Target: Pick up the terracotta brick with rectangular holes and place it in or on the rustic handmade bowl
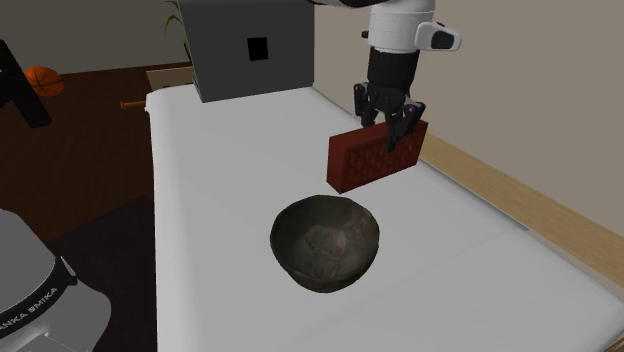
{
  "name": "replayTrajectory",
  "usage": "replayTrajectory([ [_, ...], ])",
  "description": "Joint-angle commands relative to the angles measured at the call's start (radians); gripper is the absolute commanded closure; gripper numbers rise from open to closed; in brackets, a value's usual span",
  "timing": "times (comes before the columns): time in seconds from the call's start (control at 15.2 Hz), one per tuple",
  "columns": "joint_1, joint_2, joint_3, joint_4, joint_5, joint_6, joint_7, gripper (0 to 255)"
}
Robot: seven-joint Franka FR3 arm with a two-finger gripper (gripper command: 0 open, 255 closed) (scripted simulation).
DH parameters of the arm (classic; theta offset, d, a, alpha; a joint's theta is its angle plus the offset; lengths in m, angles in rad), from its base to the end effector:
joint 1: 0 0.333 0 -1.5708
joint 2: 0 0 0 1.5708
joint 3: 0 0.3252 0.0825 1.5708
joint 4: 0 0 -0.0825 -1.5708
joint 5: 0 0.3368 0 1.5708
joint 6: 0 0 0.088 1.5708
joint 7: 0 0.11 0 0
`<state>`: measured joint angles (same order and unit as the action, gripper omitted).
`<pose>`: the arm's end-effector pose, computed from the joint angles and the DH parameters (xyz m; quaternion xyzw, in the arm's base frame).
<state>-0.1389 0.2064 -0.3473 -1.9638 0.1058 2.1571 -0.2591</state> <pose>0.4995 -0.2486 0.4078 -0.9903 0.1390 -0.0037 0.0084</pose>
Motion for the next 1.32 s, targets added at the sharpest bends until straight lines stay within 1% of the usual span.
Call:
replayTrajectory([
  [0.0,0.001,-0.014,-0.002,0.013,-0.007,-0.025,0.004,255],
  [0.99,0.006,-0.08,-0.008,0.137,-0.039,-0.21,0.028,255],
  [1.25,-0.006,-0.223,-0.027,-0.012,-0.093,-0.195,0.014,255],
])
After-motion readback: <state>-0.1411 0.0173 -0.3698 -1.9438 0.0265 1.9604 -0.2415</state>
